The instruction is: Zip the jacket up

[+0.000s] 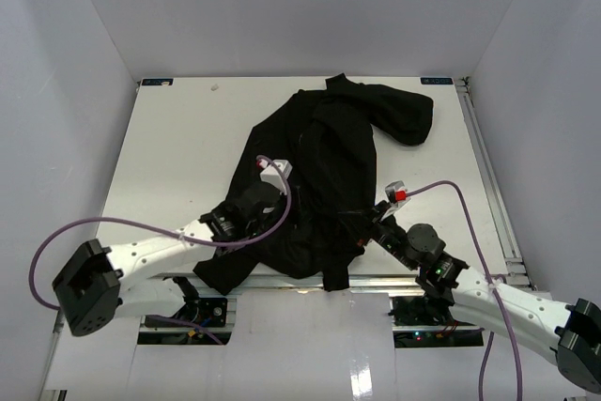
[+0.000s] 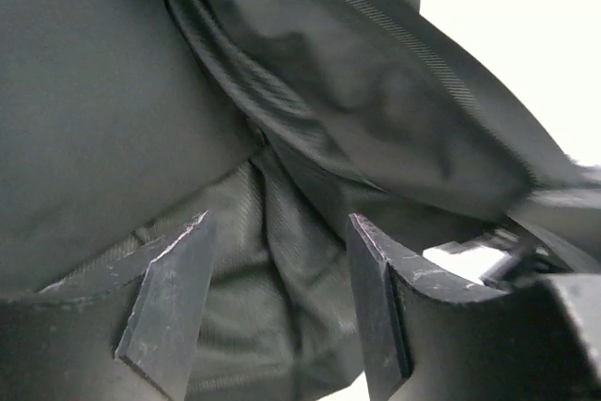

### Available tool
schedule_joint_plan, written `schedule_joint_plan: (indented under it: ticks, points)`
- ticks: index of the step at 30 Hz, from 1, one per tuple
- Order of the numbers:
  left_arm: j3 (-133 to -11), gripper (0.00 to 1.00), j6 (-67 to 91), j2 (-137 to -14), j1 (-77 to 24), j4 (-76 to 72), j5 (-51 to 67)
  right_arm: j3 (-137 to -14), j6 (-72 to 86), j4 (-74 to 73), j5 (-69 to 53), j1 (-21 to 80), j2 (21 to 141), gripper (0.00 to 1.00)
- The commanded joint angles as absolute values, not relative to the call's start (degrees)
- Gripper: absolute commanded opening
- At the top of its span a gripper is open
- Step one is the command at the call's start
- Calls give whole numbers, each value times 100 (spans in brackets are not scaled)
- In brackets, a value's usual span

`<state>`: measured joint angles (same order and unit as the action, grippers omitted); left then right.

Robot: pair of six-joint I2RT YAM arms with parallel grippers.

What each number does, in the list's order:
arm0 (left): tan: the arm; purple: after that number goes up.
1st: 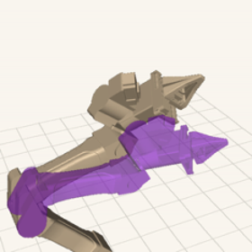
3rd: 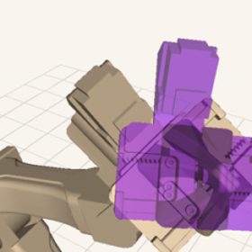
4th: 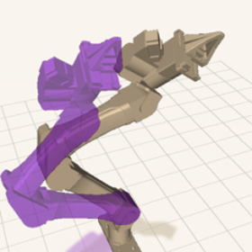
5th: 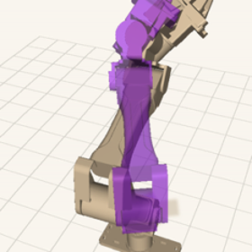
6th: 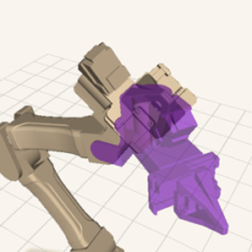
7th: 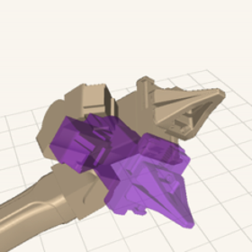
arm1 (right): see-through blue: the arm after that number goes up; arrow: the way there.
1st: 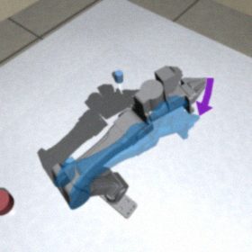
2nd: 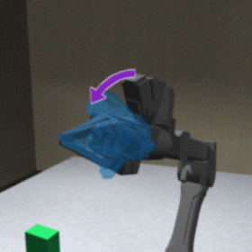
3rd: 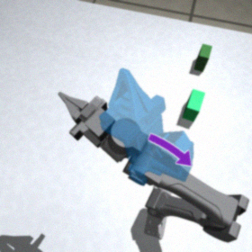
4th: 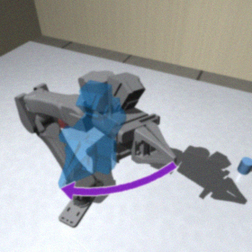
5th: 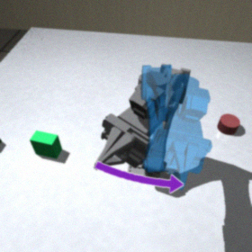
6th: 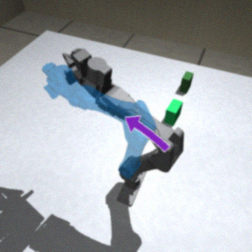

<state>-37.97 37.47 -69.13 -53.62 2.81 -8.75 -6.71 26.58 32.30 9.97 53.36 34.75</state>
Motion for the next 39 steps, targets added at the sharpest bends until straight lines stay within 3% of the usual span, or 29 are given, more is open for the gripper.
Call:
schedule_joint_plan:
  ticks: [1, 12, 23, 29, 31, 35, 39]
  points:
    - [-4090, 67, 3567, -7742, -5301, 341, -942, -621, 2520, 2818, 1623, 5328, 3037, 8]
    - [-4685, 65, 3431, -9175, -5114, -109, -854, -611, 2527, 2629, 1612, 5331, 2753, 8]
    - [-5129, 65, 3498, -9658, -5019, 178, -928, -631, 2496, 2648, 1582, 5333, 2929, 8]
    - [-5249, 58, 3565, -9907, -4996, 386, -997, -624, 2510, 2579, 1578, 5326, 2809, 8]
    - [-5210, 47, 3582, -9956, -4985, 380, -972, -631, 2514, 2561, 1575, 5326, 2781, 8]
    - [-5040, 13, 3603, -9933, -4983, 344, -1000, -676, 2522, 2514, 1564, 5335, 2760, 8]
    - [-4804, 0, 3598, -9711, -4951, 228, -988, -677, 2541, 2505, 1540, 5326, 2761, 8]
